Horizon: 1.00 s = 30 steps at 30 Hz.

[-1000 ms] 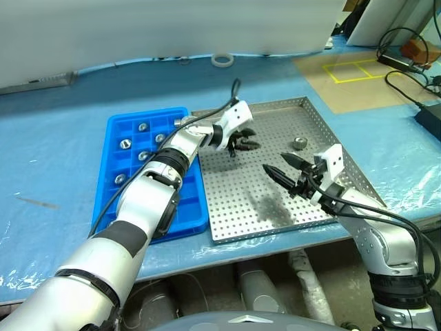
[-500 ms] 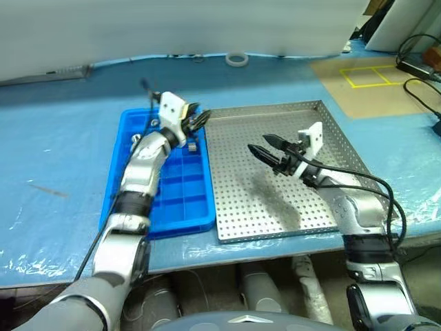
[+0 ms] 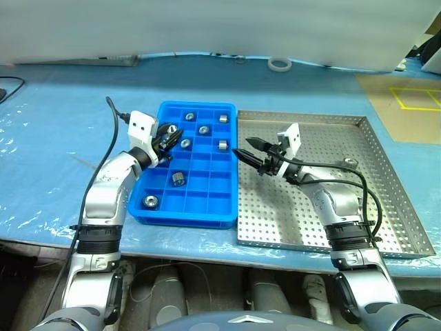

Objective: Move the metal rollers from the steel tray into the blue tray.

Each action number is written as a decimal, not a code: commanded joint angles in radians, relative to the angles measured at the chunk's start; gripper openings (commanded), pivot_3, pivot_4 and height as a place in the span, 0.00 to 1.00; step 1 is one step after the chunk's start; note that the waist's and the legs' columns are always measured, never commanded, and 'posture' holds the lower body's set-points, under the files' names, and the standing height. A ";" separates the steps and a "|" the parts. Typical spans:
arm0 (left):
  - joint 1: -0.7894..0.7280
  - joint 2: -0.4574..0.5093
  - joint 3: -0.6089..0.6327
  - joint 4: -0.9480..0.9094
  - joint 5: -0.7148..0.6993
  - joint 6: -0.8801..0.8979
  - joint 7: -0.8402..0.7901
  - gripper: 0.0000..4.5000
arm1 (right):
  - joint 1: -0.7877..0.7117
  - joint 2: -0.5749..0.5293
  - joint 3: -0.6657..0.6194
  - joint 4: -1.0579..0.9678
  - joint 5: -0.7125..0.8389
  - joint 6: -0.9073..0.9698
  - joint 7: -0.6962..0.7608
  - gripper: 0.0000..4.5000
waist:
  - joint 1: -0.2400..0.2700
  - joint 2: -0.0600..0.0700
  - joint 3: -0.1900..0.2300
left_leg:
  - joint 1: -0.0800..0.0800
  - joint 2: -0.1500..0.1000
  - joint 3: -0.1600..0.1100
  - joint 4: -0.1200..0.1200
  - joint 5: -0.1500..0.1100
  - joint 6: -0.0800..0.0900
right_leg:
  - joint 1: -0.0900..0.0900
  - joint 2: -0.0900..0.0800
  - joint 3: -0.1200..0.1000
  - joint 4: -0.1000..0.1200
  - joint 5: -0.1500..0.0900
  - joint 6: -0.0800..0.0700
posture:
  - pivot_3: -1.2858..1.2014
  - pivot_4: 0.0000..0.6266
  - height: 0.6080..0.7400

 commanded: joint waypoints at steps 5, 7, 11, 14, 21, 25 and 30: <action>0.020 0.063 -0.002 -0.055 -0.076 0.012 -0.098 0.37 | -0.005 -0.021 -0.033 -0.031 0.002 -0.018 0.006 0.83 | -0.008 0.000 0.000 | 0.003 0.001 0.000 -0.005 0.003 -0.004 | 0.000 0.002 0.001 0.000 0.000 0.000 | 0.43 0.24 1.00; 0.022 0.074 -0.016 -0.045 -0.070 -0.001 -0.107 0.37 | -0.002 -0.024 -0.033 -0.025 -0.003 -0.025 0.006 0.83 | -0.008 0.000 0.000 | 0.004 0.002 0.000 -0.007 0.003 -0.006 | -0.002 0.002 0.001 0.000 0.000 0.000 | 0.43 0.24 1.00; -0.008 0.070 -0.056 -0.014 -0.066 -0.015 -0.135 0.37 | -0.012 -0.015 -0.031 -0.015 -0.010 -0.030 0.002 0.83 | -0.006 0.000 0.000 | 0.003 0.005 0.000 -0.008 0.004 -0.007 | -0.003 0.005 0.001 0.000 0.000 0.000 | 0.43 0.24 1.00; -0.056 0.050 -0.124 0.044 -0.025 -0.058 -0.152 0.37 | -0.012 -0.012 -0.036 -0.016 -0.011 -0.033 -0.002 0.83 | -0.003 0.000 0.000 | 0.003 0.004 0.001 -0.008 0.005 -0.007 | -0.002 0.006 0.001 0.000 0.000 0.000 | 0.43 0.24 1.00; -0.136 0.028 -0.185 0.189 0.059 -0.110 -0.114 0.37 | 0.015 -0.011 -0.034 -0.054 -0.025 -0.030 -0.026 0.83 | -0.012 0.000 0.000 | 0.005 0.005 0.001 -0.008 0.005 -0.008 | -0.002 0.008 0.003 0.001 0.001 -0.001 | 0.41 0.24 1.00; -0.138 0.041 -0.201 0.245 0.110 -0.148 -0.097 0.37 | 0.041 -0.031 -0.045 -0.082 -0.028 -0.028 -0.035 0.83 | -0.019 0.000 0.000 | 0.006 0.009 0.001 -0.008 0.006 -0.009 | -0.003 0.013 0.003 0.001 0.001 -0.001 | 0.39 0.24 1.00; -0.113 0.039 -0.202 0.250 0.098 -0.128 -0.120 0.37 | 0.056 -0.051 -0.055 -0.098 -0.026 -0.021 -0.038 0.83 | -0.024 0.000 0.000 | 0.007 0.009 0.001 -0.008 0.006 -0.010 | -0.002 0.014 0.003 0.001 0.001 -0.002 | 0.39 0.24 1.00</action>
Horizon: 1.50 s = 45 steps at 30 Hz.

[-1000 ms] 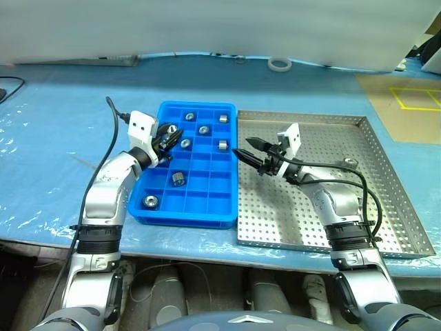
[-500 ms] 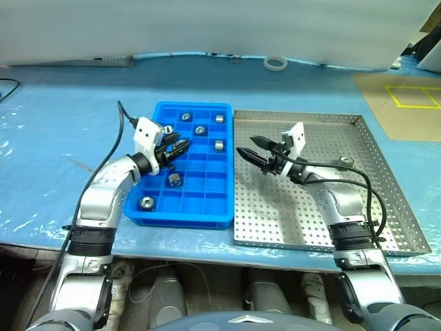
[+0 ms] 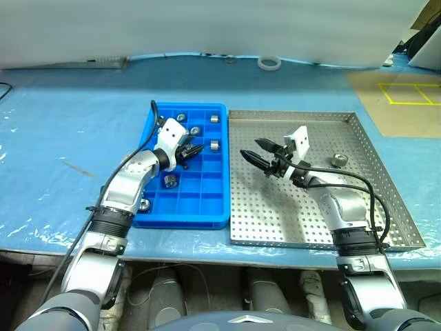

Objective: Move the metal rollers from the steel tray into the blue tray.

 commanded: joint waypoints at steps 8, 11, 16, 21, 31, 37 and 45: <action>-0.017 -0.017 -0.008 0.000 -0.023 -0.003 -0.058 0.80 | -0.019 -0.030 -0.036 -0.038 0.007 -0.011 -0.006 0.83 | -0.006 0.000 0.000 | 0.001 0.000 0.001 0.000 0.001 -0.001 | 0.000 0.001 0.000 0.000 0.001 -0.002 | 0.38 0.24 1.00; -0.029 -0.025 -0.001 0.002 -0.046 -0.017 -0.094 0.80 | -0.018 -0.044 -0.061 -0.030 0.005 -0.027 -0.024 0.83 | -0.007 0.000 0.000 | 0.001 0.000 0.001 0.000 0.001 -0.001 | 0.000 0.001 0.000 0.000 0.001 -0.002 | 0.38 0.24 1.00; -0.059 -0.085 0.015 0.012 -0.121 -0.072 -0.169 0.80 | -0.052 -0.070 -0.151 0.048 -0.056 -0.080 -0.180 0.83 | -0.009 0.000 0.000 | 0.001 0.000 0.001 0.000 0.001 -0.001 | 0.000 0.001 0.001 0.000 0.001 -0.002 | 0.36 0.24 1.00; -0.087 -0.136 0.006 0.028 -0.163 -0.108 -0.254 0.80 | -0.035 -0.102 -0.179 0.039 -0.067 -0.060 -0.214 0.83 | -0.016 0.000 0.000 | 0.001 0.000 0.002 0.000 0.000 -0.001 | -0.001 0.002 0.002 0.000 0.001 -0.002 | 0.35 0.24 1.00; -0.195 -0.244 -0.020 0.192 -0.134 -0.241 -0.294 0.80 | -0.060 -0.131 -0.200 0.189 -0.207 -0.016 -0.454 0.83 | -0.028 0.000 0.000 | 0.001 -0.001 0.003 0.001 0.000 0.000 | -0.001 0.002 0.002 0.000 0.002 -0.002 | 0.33 0.24 1.00; -0.208 -0.287 -0.040 0.246 -0.114 -0.300 -0.303 0.80 | -0.055 -0.131 -0.278 0.195 -0.194 0.009 -0.537 0.83 | -0.046 0.000 0.000 | 0.001 -0.001 0.003 0.001 0.000 0.002 | -0.001 0.002 0.002 -0.002 0.002 -0.002 | 0.32 0.24 1.00; -0.220 -0.327 -0.044 0.293 -0.109 -0.334 -0.311 0.80 | -0.074 -0.139 -0.322 0.203 -0.173 0.098 -0.568 0.83 | -0.075 0.000 0.000 | 0.001 -0.001 0.003 0.003 -0.001 0.003 | 0.000 0.002 0.003 -0.001 0.002 -0.002 | 0.31 0.24 1.00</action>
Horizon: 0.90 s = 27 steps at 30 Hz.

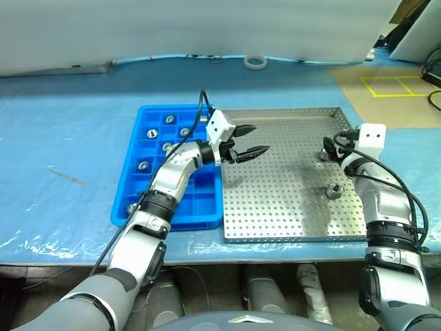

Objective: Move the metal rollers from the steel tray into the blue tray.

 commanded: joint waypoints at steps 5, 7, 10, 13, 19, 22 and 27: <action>-0.019 -0.032 0.003 -0.002 -0.003 -0.037 0.001 0.80 | -0.007 -0.041 -0.035 -0.032 0.044 0.099 0.041 0.83 | -0.021 0.000 0.000 | 0.000 0.000 0.000 0.000 0.000 0.001 | 0.000 0.000 0.000 0.000 0.000 0.000 | 0.31 0.24 1.00; -0.011 -0.032 -0.001 0.000 0.002 -0.042 -0.002 0.80 | -0.010 -0.031 -0.046 -0.040 0.077 0.116 0.070 0.83 | -0.024 0.000 0.000 | 0.000 0.000 0.000 0.000 -0.001 0.001 | 0.000 0.000 0.000 0.000 0.000 0.000 | 0.31 0.24 1.00; -0.011 -0.034 0.000 0.002 0.001 -0.041 -0.003 0.80 | -0.038 -0.012 -0.043 -0.027 0.106 0.133 0.084 0.83 | -0.031 0.000 0.000 | 0.000 0.000 0.000 0.001 -0.001 0.002 | 0.000 0.000 0.000 0.000 0.000 0.000 | 0.30 0.24 1.00; -0.023 -0.032 0.008 0.011 -0.003 -0.041 -0.003 0.80 | -0.074 0.010 -0.026 0.028 0.108 0.131 0.086 0.83 | -0.045 0.000 0.000 | 0.000 0.000 0.000 0.001 -0.001 0.002 | 0.000 0.000 0.000 0.000 0.000 0.000 | 0.30 0.24 1.00; -0.023 -0.018 0.009 0.008 0.004 -0.039 0.001 0.80 | -0.164 0.052 -0.015 0.223 0.082 0.078 0.072 0.83 | -0.050 0.000 0.000 | -0.001 0.000 0.000 0.002 -0.001 0.004 | 0.000 0.000 -0.001 0.000 0.000 0.000 | 0.32 0.24 1.00; -0.010 -0.009 0.005 -0.006 0.007 -0.034 0.004 0.80 | -0.206 0.063 -0.001 0.343 0.058 0.029 0.061 0.83 | -0.049 0.000 0.000 | -0.001 0.000 0.000 0.002 0.000 0.006 | 0.000 0.000 -0.001 0.000 0.000 0.000 | 0.32 0.24 1.00; 0.005 0.014 0.008 -0.033 0.013 -0.025 0.019 0.80 | -0.261 0.073 0.014 0.484 0.024 -0.076 0.046 0.83 | -0.047 0.000 0.000 | -0.001 0.001 0.000 0.004 0.000 0.007 | 0.001 -0.001 -0.001 0.000 0.000 -0.001 | 0.33 0.24 1.00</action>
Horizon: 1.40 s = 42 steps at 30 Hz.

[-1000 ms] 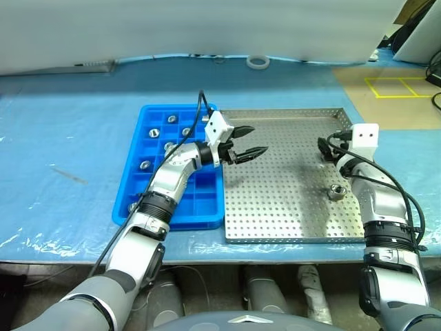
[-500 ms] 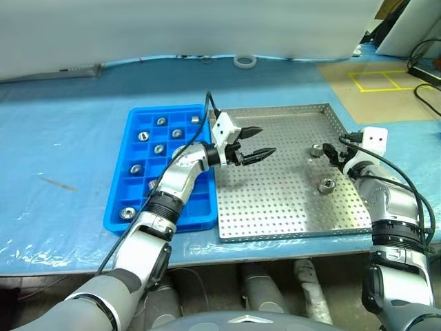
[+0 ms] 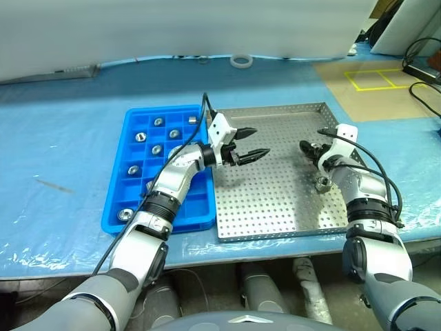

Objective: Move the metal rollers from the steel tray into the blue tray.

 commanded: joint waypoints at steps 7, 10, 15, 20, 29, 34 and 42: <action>-0.002 0.026 0.016 -0.058 -0.002 -0.004 0.030 0.81 | -0.029 0.001 -0.002 0.093 -0.016 -0.106 -0.007 0.47 | 0.003 0.000 0.000 | 0.000 0.000 0.000 0.001 0.000 0.001 | 0.001 0.000 0.000 0.000 0.000 -0.001 | 0.34 0.24 1.00; -0.014 0.026 0.035 -0.055 -0.020 0.002 0.037 0.81 | -0.023 -0.010 0.009 0.073 -0.030 -0.122 -0.004 0.40 | 0.003 0.000 0.000 | 0.000 0.000 0.000 0.001 0.000 0.001 | 0.001 0.000 0.000 0.000 0.001 -0.001 | 0.33 0.24 1.00; 0.024 0.057 0.076 -0.136 -0.111 0.109 -0.017 0.81 | 0.030 0.006 0.021 -0.098 0.010 -0.101 0.081 0.40 | 0.002 0.000 0.000 | 0.000 0.000 0.000 0.001 -0.001 0.000 | 0.000 0.000 0.000 0.000 0.001 -0.001 | 0.33 0.24 1.00; 0.123 0.147 0.123 -0.282 -0.181 0.208 -0.033 0.81 | 0.099 0.054 0.042 -0.334 0.067 -0.075 0.153 0.40 | -0.005 0.001 0.000 | 0.000 0.001 0.000 0.000 -0.001 0.001 | -0.002 0.001 0.000 0.000 0.001 -0.001 | 0.33 0.24 1.00; 0.261 0.267 0.197 -0.481 -0.225 0.298 0.025 0.81 | 0.109 0.136 0.199 -0.612 0.215 0.012 0.435 0.40 | 0.017 0.002 0.002 | 0.000 0.002 0.000 -0.003 -0.002 -0.004 | -0.002 0.001 -0.001 0.000 0.001 -0.001 | 0.39 0.24 1.00; 0.356 0.321 0.262 -0.589 -0.252 0.339 0.098 0.81 | 0.077 0.135 0.331 -0.605 0.196 0.066 0.570 0.40 | 0.059 0.002 0.002 | 0.001 0.003 0.000 -0.007 0.000 -0.008 | -0.003 0.002 -0.002 0.000 0.001 -0.001 | 0.43 0.24 1.00; 0.473 0.404 0.330 -0.701 -0.261 0.364 0.168 0.81 | 0.002 0.153 0.474 -0.481 0.094 0.022 0.680 0.40 | 0.135 0.002 0.003 | 0.001 0.003 0.000 -0.009 0.002 -0.011 | -0.003 0.001 -0.002 0.000 0.001 -0.001 | 0.48 0.24 1.00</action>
